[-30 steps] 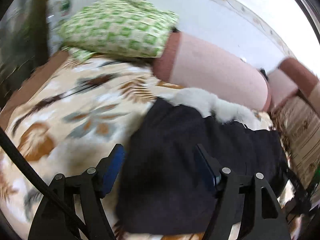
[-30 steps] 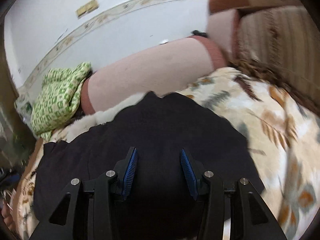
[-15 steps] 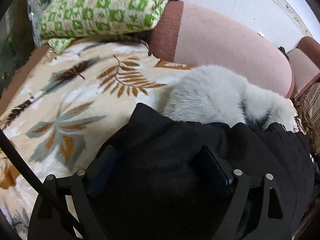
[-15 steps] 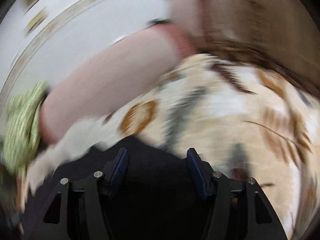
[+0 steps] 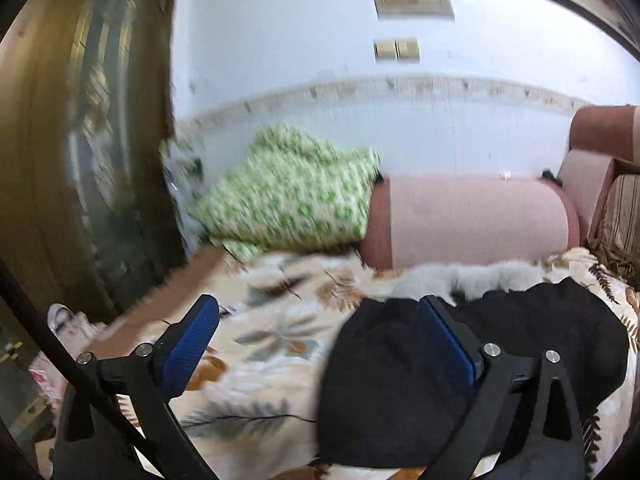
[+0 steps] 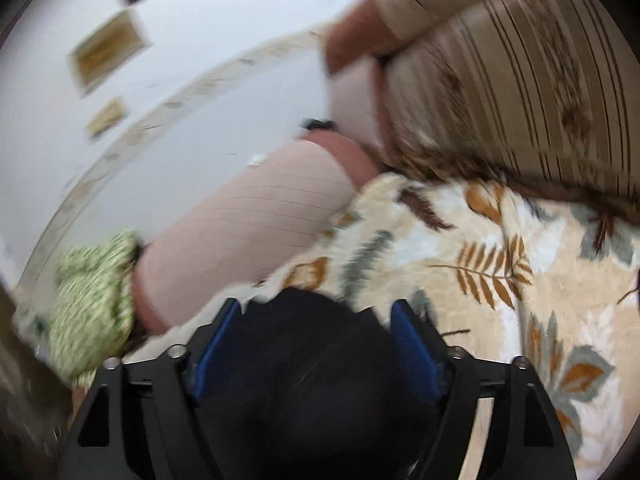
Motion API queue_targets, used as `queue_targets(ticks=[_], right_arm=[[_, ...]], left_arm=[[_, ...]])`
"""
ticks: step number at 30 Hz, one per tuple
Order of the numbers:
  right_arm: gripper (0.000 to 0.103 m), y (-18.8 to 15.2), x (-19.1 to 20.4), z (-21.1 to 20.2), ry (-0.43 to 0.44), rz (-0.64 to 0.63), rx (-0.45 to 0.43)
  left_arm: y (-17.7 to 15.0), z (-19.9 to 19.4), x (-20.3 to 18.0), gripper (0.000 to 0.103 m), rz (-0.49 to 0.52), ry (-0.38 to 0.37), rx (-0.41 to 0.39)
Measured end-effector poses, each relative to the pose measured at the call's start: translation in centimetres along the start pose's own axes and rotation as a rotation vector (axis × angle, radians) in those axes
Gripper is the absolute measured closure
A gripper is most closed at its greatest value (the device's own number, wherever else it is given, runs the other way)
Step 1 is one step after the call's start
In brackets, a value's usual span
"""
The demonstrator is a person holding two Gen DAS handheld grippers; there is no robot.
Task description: Fold large clothes
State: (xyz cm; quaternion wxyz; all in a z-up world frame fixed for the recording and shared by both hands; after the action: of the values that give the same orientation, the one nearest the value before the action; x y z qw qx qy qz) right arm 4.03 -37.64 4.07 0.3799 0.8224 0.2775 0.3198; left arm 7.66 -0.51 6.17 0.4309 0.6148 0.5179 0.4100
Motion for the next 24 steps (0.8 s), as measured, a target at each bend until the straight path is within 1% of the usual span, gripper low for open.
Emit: queue_targets(ticks=[1, 2, 4, 6, 9, 12, 14, 17, 20, 22, 24], right_arm=[[0.015, -0.9, 0.6, -1.6, 0.023, -0.041, -0.017], [0.014, -2.1, 1.1, -3.1, 0.045, -0.087, -0.027], [0.014, -4.4, 1.7, -5.4, 0.072, -0.176, -0.024], [0.014, -6.5, 1.5, -7.0, 0.072, -0.242, -0.023], [0.013, -9.5, 0.9, -8.8, 0.042, -0.308, -0.018], [0.013, -11.8, 0.3, -9.0, 0.000, -0.370, -0.013], [0.013, -12.6, 0.3, -8.5, -0.024, -0.410, 0.011], [0.013, -13.1, 0.6, -8.3, -0.032, -0.440, 0.011], [0.013, -13.9, 1.1, -8.2, -0.044, -0.489, 0.007], [0.013, -14.6, 1.4, -8.0, -0.032, -0.516, 0.026], [0.013, -15.0, 1.7, -8.1, -0.030, -0.529, 0.023]], left_arm=[[-0.1, -1.3, 0.1, 0.003, -0.002, -0.016, -0.013], [-0.3, -2.4, 0.3, 0.002, -0.012, -0.047, -0.012], [-1.0, -4.0, 0.6, 0.002, -0.045, -0.140, 0.034], [-2.1, -5.0, 0.6, 0.002, -0.090, -0.209, 0.082], [-4.2, -5.5, 0.0, 0.002, -0.144, -0.302, 0.150], [-6.2, -5.6, -1.1, 0.002, -0.143, -0.309, 0.198], [-7.1, -5.9, -1.9, 0.002, -0.144, -0.301, 0.219], [-8.4, -6.0, -2.7, 0.002, -0.137, -0.261, 0.229], [-9.4, -5.7, -3.4, 0.002, -0.124, -0.249, 0.268], [-10.2, -5.3, -3.8, 0.002, -0.108, -0.230, 0.300], [-10.6, -4.8, -4.1, 0.002, -0.097, -0.216, 0.323]])
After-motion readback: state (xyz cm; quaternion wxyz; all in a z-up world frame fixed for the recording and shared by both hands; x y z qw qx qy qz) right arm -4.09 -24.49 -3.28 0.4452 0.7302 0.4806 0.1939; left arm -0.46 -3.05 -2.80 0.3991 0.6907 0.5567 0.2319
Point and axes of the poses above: each gripper's, at about its wrist camera, not at the fingertips, and z roughly the way its jaws point, x to its left, y to its top, the point moved 1 cm from there along z, roughly the way its jaws point, and after that the axes turned 13 degrees about -y, right-handed, at the moved point
